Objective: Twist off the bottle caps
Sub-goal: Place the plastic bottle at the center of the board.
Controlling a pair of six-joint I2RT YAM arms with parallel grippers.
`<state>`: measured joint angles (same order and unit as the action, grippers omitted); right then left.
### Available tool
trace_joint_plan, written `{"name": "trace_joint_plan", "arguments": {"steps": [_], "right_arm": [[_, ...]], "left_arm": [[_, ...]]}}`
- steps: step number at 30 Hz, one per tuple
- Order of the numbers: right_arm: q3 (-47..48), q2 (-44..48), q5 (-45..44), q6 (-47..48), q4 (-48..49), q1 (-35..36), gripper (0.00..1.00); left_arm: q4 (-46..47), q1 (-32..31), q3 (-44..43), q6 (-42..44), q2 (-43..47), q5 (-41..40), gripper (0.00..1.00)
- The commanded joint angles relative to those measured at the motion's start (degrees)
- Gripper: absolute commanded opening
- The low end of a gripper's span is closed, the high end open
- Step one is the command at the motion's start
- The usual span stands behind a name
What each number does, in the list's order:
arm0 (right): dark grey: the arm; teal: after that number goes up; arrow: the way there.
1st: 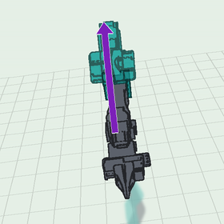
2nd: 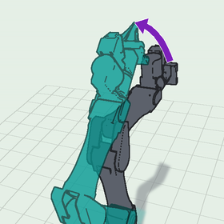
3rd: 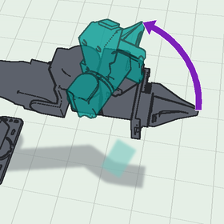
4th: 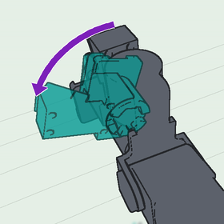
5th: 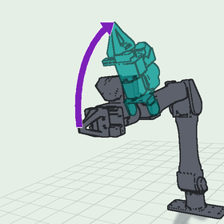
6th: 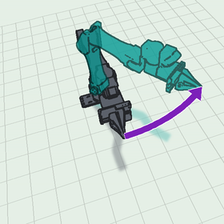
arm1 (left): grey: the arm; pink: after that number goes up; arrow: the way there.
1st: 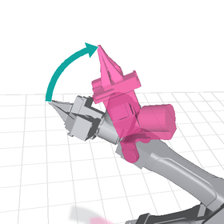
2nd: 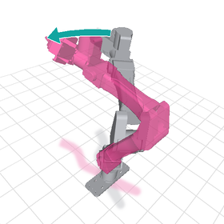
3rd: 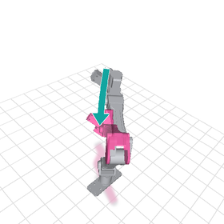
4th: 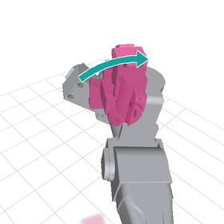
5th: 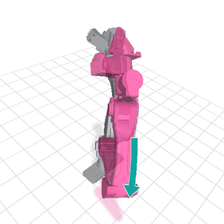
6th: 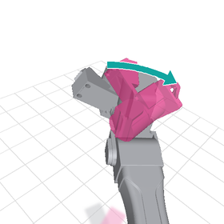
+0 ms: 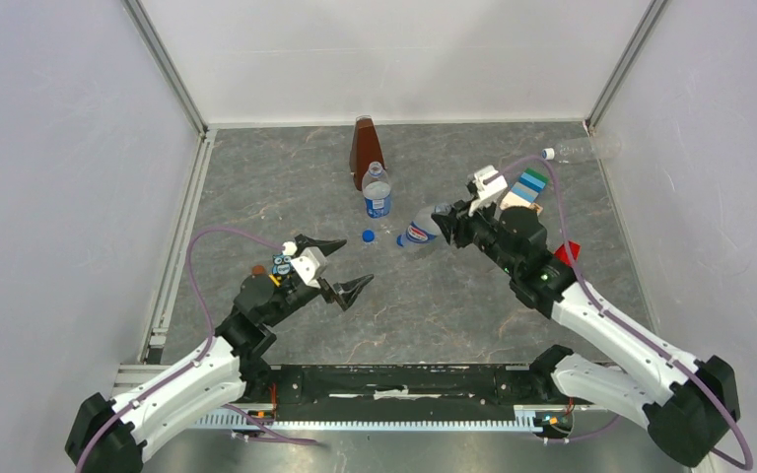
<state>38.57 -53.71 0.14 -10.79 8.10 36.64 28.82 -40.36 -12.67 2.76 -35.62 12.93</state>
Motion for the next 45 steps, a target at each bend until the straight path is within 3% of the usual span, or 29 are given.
{"name": "trace_joint_plan", "arguments": {"steps": [1, 10, 21, 32, 36, 43, 45], "right_arm": [[8.18, -5.50, -6.97, 4.61, -4.05, -0.27, 0.06], [19.81, -17.69, -6.50, 6.36, -5.27, -1.38, 0.07], [23.05, -26.47, -3.19, 4.74, -1.37, -3.75, 0.09], [25.50, -31.35, -0.45, 4.40, -0.85, -4.56, 0.13], [25.67, -32.07, -0.32, 4.46, -1.04, -4.56, 0.18], [26.06, -32.32, 1.25, 4.66, -1.29, -4.56, 0.39], [26.47, -32.73, 1.43, 4.61, -1.53, -4.57, 0.40]], "left_arm": [[1.66, 0.10, 0.19, -2.05, -0.75, -1.76, 1.00], [-0.89, 0.10, -0.93, -2.23, -0.18, -1.15, 1.00], [-1.57, 0.10, 1.45, 1.42, 5.03, -3.24, 1.00], [-1.15, 0.10, 0.89, 1.84, 3.12, -3.38, 1.00], [-0.88, 0.10, 0.58, 1.67, 2.26, -2.93, 1.00], [-0.85, 0.10, 0.98, 1.52, 2.48, -2.56, 1.00], [-0.84, 0.10, 0.98, 1.26, 2.51, -2.47, 1.00]]}}
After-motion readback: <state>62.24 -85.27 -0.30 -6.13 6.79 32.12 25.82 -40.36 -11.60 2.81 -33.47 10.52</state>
